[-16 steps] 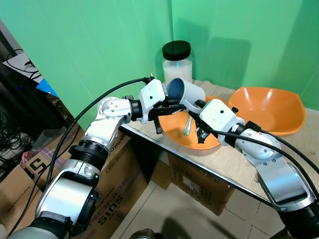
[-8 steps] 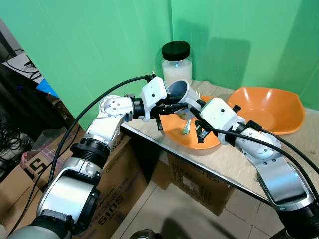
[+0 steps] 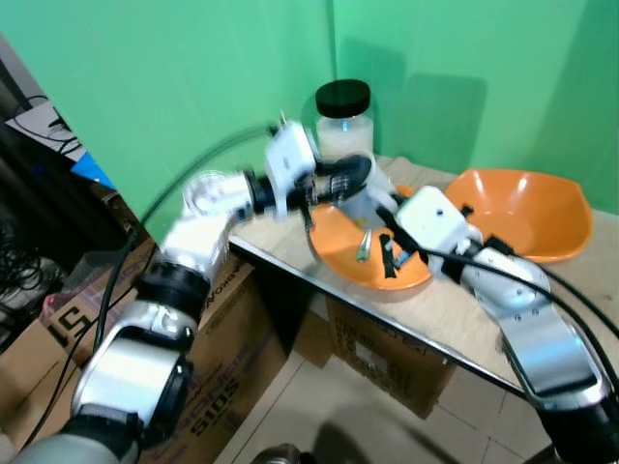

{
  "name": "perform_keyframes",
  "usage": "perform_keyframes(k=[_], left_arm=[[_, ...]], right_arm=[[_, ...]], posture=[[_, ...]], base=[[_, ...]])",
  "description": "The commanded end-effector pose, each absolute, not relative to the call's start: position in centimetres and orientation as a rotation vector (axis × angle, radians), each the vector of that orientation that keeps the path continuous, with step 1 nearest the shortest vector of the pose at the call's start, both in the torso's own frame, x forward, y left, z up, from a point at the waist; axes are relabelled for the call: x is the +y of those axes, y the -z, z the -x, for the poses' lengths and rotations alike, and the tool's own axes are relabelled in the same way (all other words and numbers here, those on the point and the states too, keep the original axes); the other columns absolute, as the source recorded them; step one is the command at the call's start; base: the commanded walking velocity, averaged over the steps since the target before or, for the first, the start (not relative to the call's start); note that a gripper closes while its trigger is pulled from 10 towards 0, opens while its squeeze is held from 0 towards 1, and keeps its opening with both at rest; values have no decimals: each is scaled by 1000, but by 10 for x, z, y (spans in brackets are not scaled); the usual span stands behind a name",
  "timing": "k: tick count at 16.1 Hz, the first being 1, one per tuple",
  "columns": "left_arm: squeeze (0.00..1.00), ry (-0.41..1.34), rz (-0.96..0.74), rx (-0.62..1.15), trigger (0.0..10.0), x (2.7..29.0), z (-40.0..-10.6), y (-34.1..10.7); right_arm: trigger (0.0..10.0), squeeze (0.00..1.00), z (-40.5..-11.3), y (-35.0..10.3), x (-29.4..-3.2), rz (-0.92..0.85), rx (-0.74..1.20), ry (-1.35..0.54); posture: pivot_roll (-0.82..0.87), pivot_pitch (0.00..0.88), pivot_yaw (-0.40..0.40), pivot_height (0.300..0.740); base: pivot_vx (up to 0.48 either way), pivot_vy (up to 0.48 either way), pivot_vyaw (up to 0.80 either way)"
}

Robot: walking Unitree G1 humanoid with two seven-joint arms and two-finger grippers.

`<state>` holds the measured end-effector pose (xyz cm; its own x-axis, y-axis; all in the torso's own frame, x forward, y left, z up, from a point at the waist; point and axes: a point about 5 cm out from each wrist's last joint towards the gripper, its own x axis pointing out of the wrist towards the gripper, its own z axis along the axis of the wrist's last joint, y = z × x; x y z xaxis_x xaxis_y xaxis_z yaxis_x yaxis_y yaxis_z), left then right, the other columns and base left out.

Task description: Setting the table

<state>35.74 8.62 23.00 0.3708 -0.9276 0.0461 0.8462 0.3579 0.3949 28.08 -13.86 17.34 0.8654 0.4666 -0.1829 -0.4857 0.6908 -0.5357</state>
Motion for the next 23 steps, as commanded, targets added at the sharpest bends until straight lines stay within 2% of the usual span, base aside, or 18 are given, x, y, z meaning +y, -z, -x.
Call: perform_keyframes(k=[1,5,6,7,8,10,12,13,15,16,18,20,21,23], left_arm=[[0,1127,-310,-333,10000,98,-354,-249],[0,989,-280,-349,10000,117,-336,-258],[0,894,-318,-314,10000,125,-330,-251],[0,795,-331,-278,10000,134,-324,-242],[0,687,-306,-242,10000,143,-317,-231],[0,533,-264,-176,10000,155,-310,-216],[0,270,-203,-91,10000,171,-299,-196],[0,171,-168,-97,10000,173,-292,-188],[0,80,-107,-133,10000,169,-284,-186],[4,-3,-67,-181,10000,170,-277,-189],[67,-23,-63,-203,10000,168,-267,-191],[55,-23,-93,-215,10000,170,-256,-195],[16,22,-122,-191,10000,170,-252,-196],[0,139,-165,-158,10000,164,-250,-195]], right_arm=[[0,0,-277,-178,-147,535,28,-484],[0,0,-256,-189,-167,338,-6,-363],[0,0,-245,-196,-173,218,-52,-288],[10000,0,-237,-203,-176,115,-96,-220],[10000,0,-229,-209,-176,30,-134,-167],[10000,0,-221,-214,-174,16,-163,-125],[10000,0,-219,-222,-173,-6,-217,-37],[10000,0,-221,-227,-172,-14,-240,-39],[10000,0,-226,-232,-172,-13,-262,-41],[10000,0,-231,-231,-170,5,-245,-75],[10000,0,-237,-228,-168,-28,-221,-104],[10000,0,-244,-224,-169,-63,-200,-97],[10000,0,-246,-221,-169,-89,-190,-98],[10000,0,-243,-215,-168,-93,-168,-96]], posture=[[-20,0,196,740],[-27,0,200,740],[-26,0,195,740],[-20,0,191,740],[-19,0,188,740],[-18,0,180,740],[-18,0,165,740],[-7,0,143,740],[13,0,105,740],[40,0,55,740],[97,0,-8,740],[132,0,-35,740],[141,0,-36,740],[135,0,-22,740]], base=[[0,0,0],[0,0,0],[0,0,0],[0,0,0],[0,0,0],[0,0,0],[0,0,-669],[0,0,-800],[0,0,-800],[0,0,-800],[0,0,-800],[0,0,-800],[0,0,-800],[0,0,-800]])
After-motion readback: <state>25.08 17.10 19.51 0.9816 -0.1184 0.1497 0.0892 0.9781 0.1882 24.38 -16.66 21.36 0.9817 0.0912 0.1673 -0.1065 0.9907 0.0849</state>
